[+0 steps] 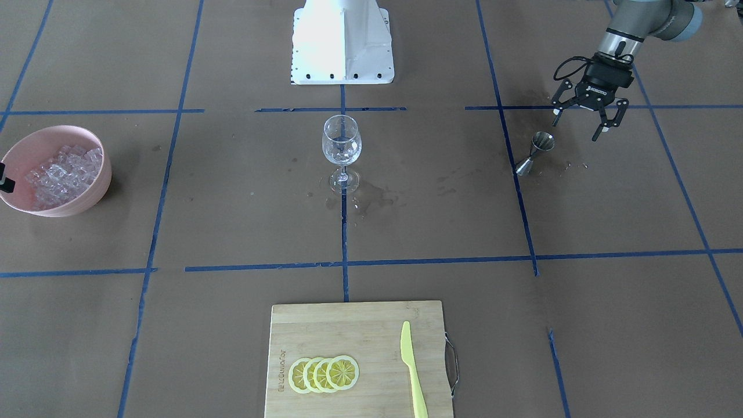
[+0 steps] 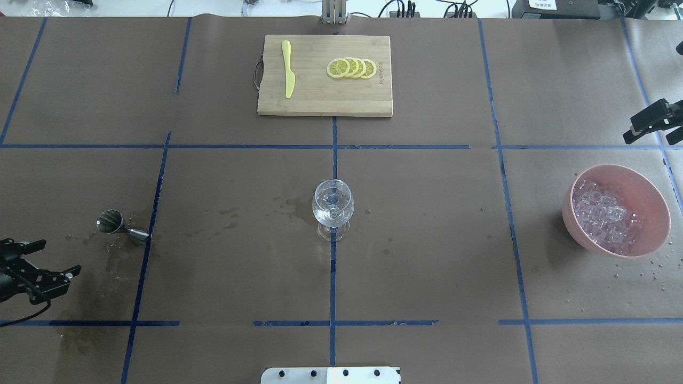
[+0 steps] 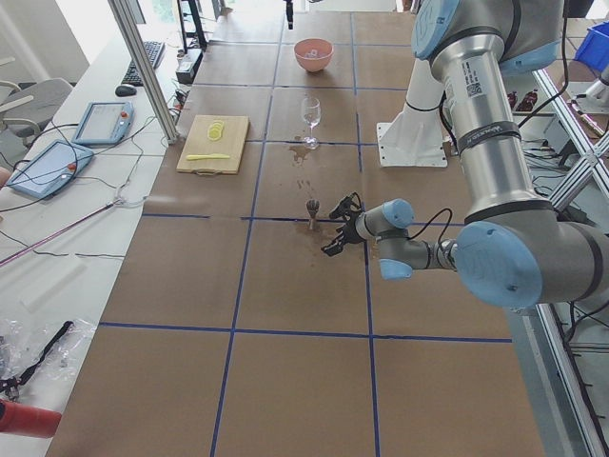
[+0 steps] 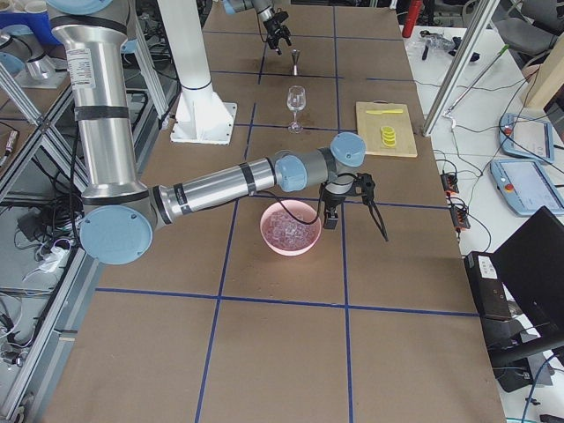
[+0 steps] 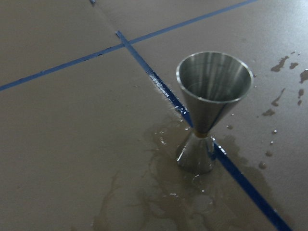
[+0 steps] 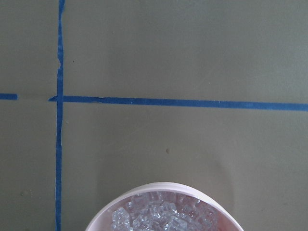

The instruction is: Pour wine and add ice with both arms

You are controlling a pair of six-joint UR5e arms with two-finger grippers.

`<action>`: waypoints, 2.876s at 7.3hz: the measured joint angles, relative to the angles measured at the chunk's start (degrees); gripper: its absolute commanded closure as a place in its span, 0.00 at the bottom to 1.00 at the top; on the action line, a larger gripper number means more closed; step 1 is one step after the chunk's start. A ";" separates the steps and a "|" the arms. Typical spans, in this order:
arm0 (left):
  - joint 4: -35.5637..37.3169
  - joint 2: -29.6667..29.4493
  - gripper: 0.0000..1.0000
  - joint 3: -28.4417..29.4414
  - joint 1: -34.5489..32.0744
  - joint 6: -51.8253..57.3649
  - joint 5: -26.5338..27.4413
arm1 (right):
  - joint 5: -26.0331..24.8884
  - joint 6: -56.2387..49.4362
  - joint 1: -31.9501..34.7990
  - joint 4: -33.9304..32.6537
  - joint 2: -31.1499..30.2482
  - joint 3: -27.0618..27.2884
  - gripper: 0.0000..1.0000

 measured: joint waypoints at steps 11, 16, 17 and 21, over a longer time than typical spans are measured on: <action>-0.69 -0.25 0.00 7.94 -24.25 13.64 -19.01 | -13.61 37.70 -17.07 30.22 -14.16 0.50 0.40; -0.88 -0.68 0.00 7.41 -24.26 9.30 -18.92 | -13.09 38.16 -17.12 30.46 -15.49 0.87 1.00; -0.93 -0.70 0.00 7.39 -24.26 8.58 -18.64 | -13.06 38.18 -17.04 30.47 -15.48 1.63 1.00; -4.61 -0.90 0.00 8.32 -24.26 6.99 -16.19 | -13.20 44.52 -17.11 29.21 -9.91 9.35 1.00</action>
